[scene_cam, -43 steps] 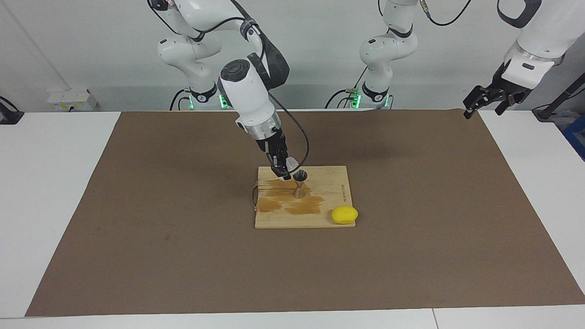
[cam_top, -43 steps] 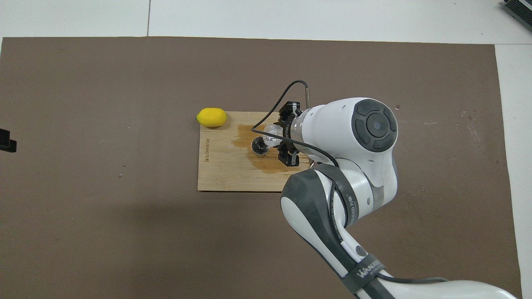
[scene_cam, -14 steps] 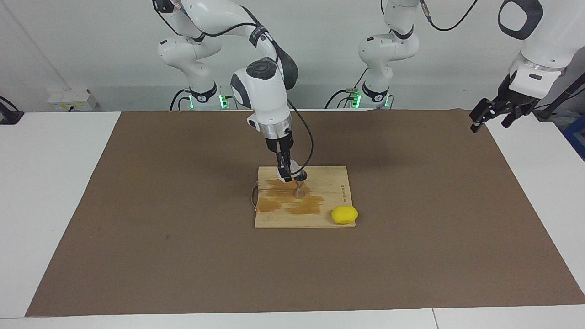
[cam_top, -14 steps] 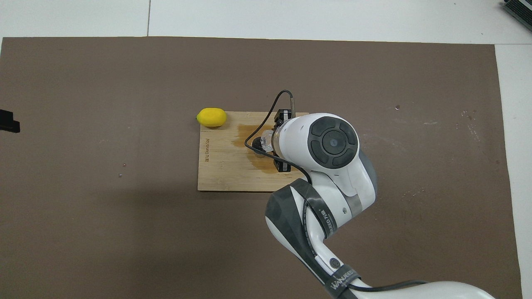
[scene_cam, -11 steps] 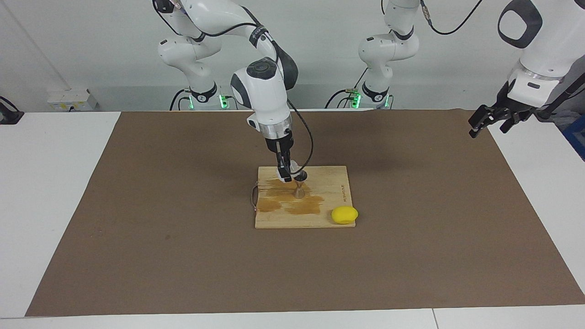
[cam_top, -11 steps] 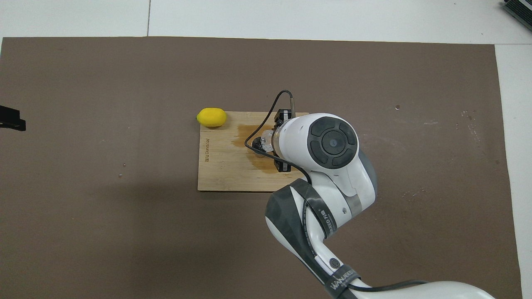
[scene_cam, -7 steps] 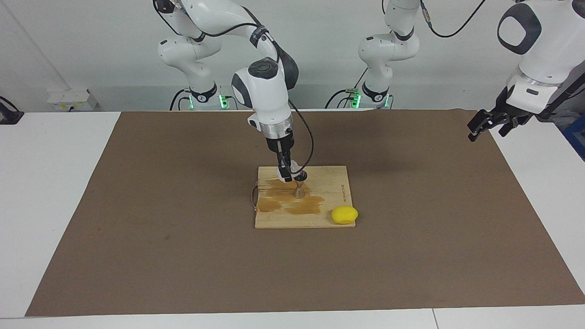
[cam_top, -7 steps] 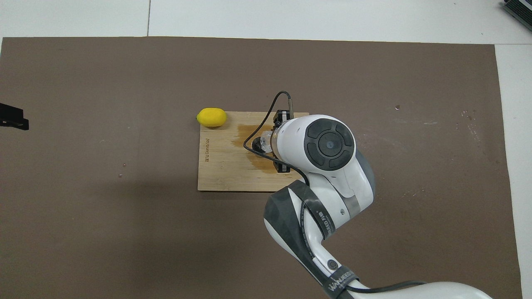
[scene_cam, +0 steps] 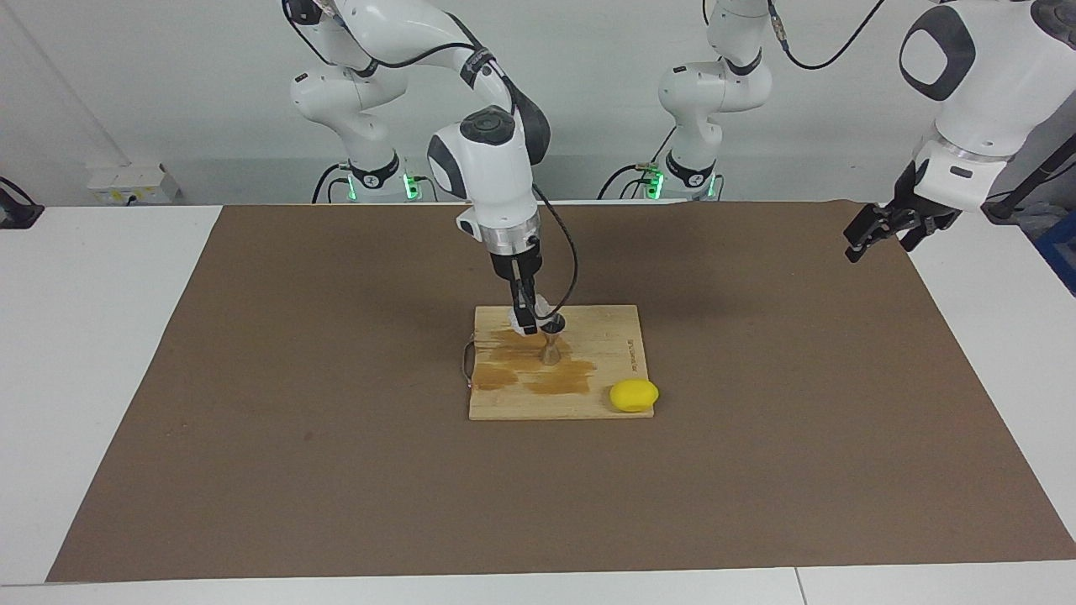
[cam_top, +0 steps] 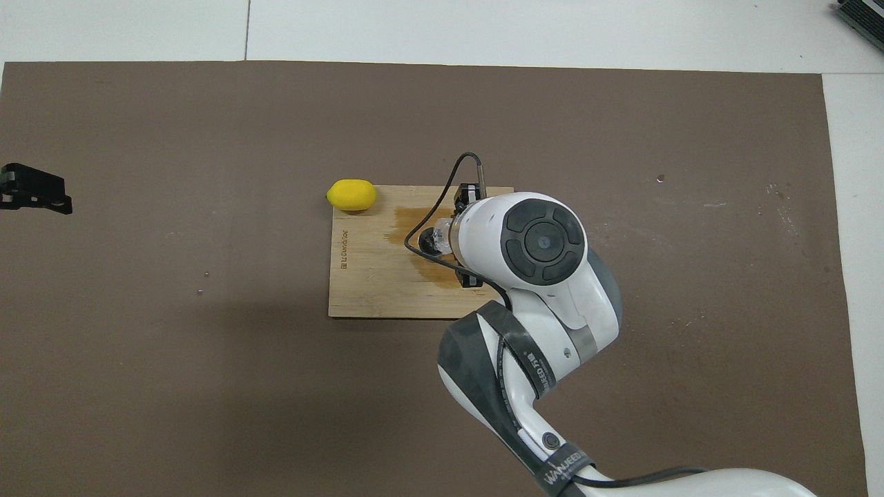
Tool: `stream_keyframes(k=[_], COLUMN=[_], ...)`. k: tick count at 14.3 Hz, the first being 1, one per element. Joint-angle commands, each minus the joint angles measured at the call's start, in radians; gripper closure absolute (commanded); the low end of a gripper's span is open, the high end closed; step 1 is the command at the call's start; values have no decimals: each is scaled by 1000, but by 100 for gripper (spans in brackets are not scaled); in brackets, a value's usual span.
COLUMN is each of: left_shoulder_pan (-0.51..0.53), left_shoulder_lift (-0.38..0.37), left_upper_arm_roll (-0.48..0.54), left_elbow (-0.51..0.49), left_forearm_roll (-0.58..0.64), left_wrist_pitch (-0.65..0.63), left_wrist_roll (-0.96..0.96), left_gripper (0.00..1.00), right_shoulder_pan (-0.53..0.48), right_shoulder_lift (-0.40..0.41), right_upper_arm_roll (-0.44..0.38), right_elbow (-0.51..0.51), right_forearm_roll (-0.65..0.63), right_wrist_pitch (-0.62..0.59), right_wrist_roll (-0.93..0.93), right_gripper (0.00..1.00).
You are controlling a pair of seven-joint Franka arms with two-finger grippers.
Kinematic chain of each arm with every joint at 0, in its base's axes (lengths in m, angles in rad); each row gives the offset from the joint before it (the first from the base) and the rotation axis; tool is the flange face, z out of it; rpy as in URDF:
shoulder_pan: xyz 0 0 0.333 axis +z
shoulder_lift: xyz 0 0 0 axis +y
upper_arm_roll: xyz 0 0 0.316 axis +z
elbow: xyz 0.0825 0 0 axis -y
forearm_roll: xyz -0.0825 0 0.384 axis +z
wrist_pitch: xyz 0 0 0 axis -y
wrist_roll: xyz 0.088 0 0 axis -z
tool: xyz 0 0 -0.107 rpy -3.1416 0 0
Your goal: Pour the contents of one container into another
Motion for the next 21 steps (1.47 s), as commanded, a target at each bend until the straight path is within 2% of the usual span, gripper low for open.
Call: stream_keyframes(k=[1,8,13,15,21], left_shoulder_pan=[-15,-24,-10,-9,-26], left_shoulder_lift=[-13,-48,-50,-77,-83], left_upper_arm_roll=[13,13,8,1,-10], left_elbow=[24,21,22,18,7], left_forearm_roll=[7,7,7,7,8], left_wrist_pitch=[-78,-162,-125,-90,-84], left_wrist_roll=[-9,-12,-12,-12,-10], left_gripper=[0,0,0,0,0], right_shoulder_pan=[18,18,18,13,-10], right_shoulder_lift=[4,4,3,3,-19], right_upper_arm_roll=[-10,-10,-6,2,7], right_elbow=[12,11,15,17,15], right_forearm_roll=[-44,-44,-36,-25,14], right_wrist_pitch=[-16,-19,-22,-22,-34], right_wrist_roll=[40,38,34,26,15], right_gripper=[100,100,100,100,100])
